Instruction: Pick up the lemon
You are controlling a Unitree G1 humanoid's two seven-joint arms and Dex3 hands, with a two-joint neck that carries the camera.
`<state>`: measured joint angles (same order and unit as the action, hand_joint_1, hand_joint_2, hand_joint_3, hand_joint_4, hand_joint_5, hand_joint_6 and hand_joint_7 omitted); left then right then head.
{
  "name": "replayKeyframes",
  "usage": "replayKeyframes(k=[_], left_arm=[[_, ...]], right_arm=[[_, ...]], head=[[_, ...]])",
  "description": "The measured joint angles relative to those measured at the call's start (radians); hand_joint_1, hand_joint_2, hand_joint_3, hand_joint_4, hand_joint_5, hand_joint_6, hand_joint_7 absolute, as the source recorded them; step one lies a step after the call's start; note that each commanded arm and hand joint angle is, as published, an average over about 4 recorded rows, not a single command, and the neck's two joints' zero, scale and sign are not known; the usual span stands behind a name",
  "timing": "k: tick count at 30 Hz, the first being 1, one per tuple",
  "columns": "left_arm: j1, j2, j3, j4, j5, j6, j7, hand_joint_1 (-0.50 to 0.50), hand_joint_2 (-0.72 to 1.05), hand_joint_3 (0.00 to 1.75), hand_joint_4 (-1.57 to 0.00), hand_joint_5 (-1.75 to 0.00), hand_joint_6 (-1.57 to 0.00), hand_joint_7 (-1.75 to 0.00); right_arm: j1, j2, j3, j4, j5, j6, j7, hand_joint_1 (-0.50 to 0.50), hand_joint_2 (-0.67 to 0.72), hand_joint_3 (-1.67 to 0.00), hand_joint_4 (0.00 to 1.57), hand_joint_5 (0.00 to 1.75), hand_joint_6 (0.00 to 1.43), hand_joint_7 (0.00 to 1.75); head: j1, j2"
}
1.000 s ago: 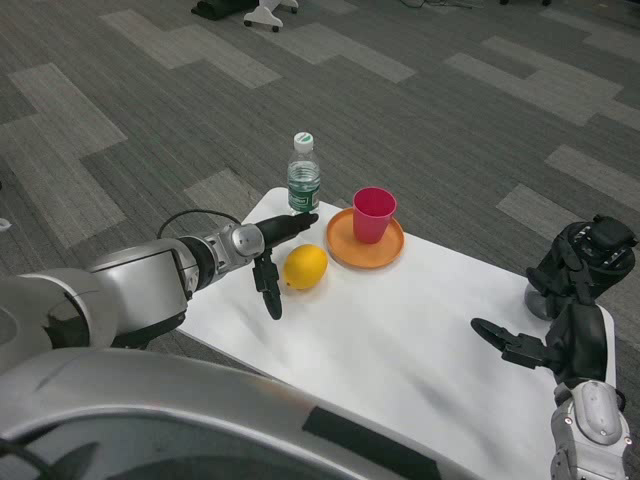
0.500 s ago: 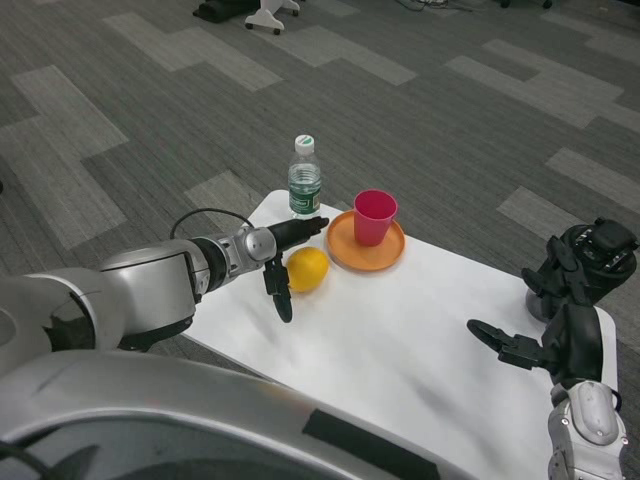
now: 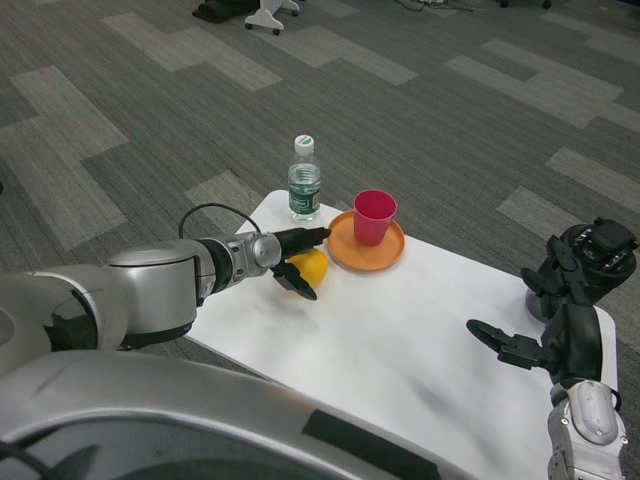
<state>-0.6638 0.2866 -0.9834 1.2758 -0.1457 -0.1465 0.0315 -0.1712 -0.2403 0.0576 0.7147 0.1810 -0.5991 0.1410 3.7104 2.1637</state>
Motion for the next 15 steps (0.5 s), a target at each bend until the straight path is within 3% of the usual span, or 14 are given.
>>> replayKeyframes(k=[4, 15], left_arm=[[0.0, 0.0, -0.01, 0.0, 0.0, 0.005, 0.0, 0.5, 0.87, 0.09, 0.0, 0.0, 0.0, 0.0], [0.0, 0.0, -0.03, 0.0, -0.006, 0.009, 0.0, 0.5, 0.78, 0.09, 0.0, 0.0, 0.0, 0.0]], right_arm=[[0.0, 0.0, 0.0, 0.0, 0.0, 0.0, 0.0, 0.08, -0.19, -0.48, 0.0, 0.78, 0.0, 0.14], [0.0, 0.0, 0.0, 0.0, 0.0, 0.0, 0.0, 0.08, -0.21, -0.48, 0.0, 0.8, 0.0, 0.14]], head=[[0.004, 0.001], [0.008, 0.002]])
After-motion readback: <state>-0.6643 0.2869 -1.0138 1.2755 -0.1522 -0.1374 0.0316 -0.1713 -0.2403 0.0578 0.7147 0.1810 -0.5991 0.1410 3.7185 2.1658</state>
